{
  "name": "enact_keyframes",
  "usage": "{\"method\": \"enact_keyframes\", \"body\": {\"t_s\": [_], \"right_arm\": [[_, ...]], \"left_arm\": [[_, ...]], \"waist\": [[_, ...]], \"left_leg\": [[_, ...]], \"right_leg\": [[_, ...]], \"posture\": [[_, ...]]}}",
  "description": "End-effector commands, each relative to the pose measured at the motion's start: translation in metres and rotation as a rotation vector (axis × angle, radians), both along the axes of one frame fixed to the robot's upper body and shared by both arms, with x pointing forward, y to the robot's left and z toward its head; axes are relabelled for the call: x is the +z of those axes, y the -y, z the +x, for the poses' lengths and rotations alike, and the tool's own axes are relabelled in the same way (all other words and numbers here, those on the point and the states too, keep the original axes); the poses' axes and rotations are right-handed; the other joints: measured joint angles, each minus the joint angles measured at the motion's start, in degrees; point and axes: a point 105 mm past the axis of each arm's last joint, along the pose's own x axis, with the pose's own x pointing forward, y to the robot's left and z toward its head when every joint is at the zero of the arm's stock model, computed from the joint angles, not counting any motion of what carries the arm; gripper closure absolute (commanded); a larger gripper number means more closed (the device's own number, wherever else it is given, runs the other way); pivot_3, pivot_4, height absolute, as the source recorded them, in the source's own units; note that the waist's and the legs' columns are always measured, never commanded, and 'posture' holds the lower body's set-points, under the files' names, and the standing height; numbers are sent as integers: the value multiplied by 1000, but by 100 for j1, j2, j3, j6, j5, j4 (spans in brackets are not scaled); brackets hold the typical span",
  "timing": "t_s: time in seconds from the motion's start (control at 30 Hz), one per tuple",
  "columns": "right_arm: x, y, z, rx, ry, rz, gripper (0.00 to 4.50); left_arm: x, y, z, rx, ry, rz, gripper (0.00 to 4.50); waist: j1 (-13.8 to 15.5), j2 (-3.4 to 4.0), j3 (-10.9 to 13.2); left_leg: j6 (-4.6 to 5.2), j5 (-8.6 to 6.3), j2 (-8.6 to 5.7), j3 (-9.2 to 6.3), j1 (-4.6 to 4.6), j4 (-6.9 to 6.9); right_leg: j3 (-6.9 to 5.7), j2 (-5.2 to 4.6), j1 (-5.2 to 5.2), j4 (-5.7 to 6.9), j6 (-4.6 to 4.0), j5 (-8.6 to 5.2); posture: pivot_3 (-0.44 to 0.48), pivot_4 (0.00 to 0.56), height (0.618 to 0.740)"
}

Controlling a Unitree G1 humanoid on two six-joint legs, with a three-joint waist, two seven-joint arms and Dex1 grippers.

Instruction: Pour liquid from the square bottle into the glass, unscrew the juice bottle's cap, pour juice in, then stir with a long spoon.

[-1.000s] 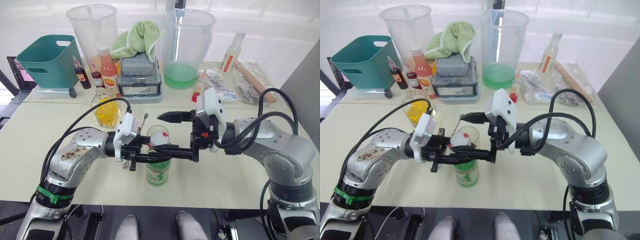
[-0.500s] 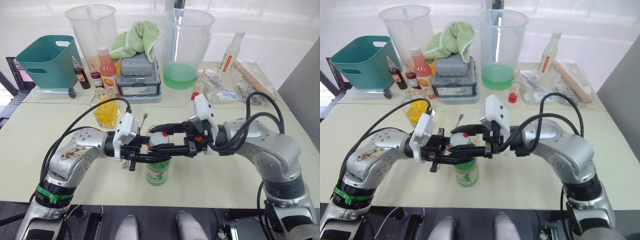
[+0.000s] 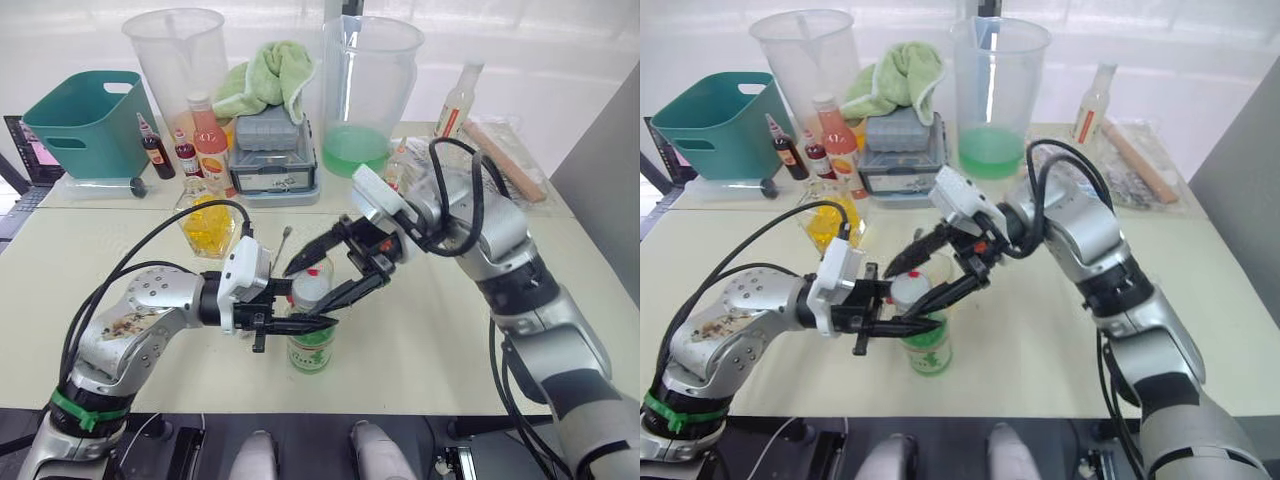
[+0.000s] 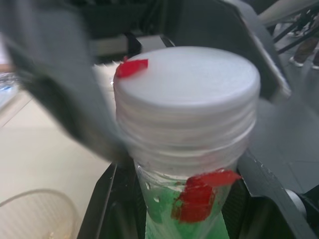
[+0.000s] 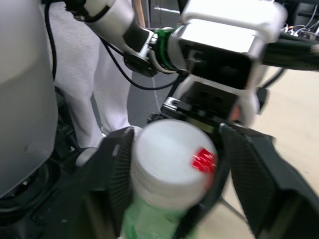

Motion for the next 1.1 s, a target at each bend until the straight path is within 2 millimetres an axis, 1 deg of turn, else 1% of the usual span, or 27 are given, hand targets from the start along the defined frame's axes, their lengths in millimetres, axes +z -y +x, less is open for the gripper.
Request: {"method": "enact_keyframes", "body": {"t_s": [0.03, 0.07, 0.2, 0.37, 0.4, 0.53, 0.67, 0.83, 1.1], "right_arm": [[14, 11, -2, 24, 13, 28, 103], [17, 14, -1, 5, 13, 38, 45], [25, 29, 2, -126, -17, 81, 45], [30, 38, -2, -296, -77, 169, 45], [29, 39, -5, -323, -94, 176, 45], [12, 40, -15, -495, -136, 212, 45], [5, 39, -21, -586, -167, 225, 45], [0, 33, -27, -648, -186, 258, 45], [-7, 27, -39, -644, -213, 250, 45]], "left_arm": [[-17, -4, 3, 35, -64, 51, 3082], [-16, -3, 4, 35, -62, 46, 3082], [-17, 0, 5, 21, -57, 40, 3082], [-19, 5, 8, -2, -58, 27, 3082], [-19, 6, 9, -5, -58, 25, 3082], [-19, 10, 13, -41, -53, 25, 3082], [-19, 11, 15, -49, -52, 26, 3082], [-20, 13, 15, -55, -52, 24, 3082], [-20, 13, 16, -60, -52, 25, 3082]], "waist": [[1, 0, 0], [-3, 0, 0], [14, 0, 0], [36, 0, 0], [41, 1, 0], [95, -1, -3], [89, -1, -3], [92, -1, -4], [103, -1, -3]], "left_leg": [[0, 0, 0, 0, 0, 0], [0, 0, 0, 0, 0, 0], [0, 0, 0, 1, -1, -3], [0, 0, -2, 0, -2, -3], [0, 0, -2, 0, -2, -2], [0, 0, -4, -3, -1, 1], [-2, 1, -6, 1, -3, 6], [-1, 3, -6, 0, -1, 6], [0, 3, -6, 0, -2, 5]], "right_leg": [[0, 0, 0, -1, 0, 0], [0, 0, 0, 0, 0, 0], [0, 1, -3, 2, -2, -1], [0, 0, -1, 1, -1, -1], [0, 0, -1, 2, -1, -2], [-1, 0, 7, -2, 2, -3], [4, -2, 6, -5, 5, -1], [4, -2, 11, -9, 5, -1], [4, -2, 14, -15, 6, -1]], "posture": [[0, 150, 728], [0, 150, 728], [0, 150, 728], [0, 150, 728], [0, 150, 728], [0, 150, 728], [0, 150, 728], [0, 150, 728], [0, 150, 728]]}}
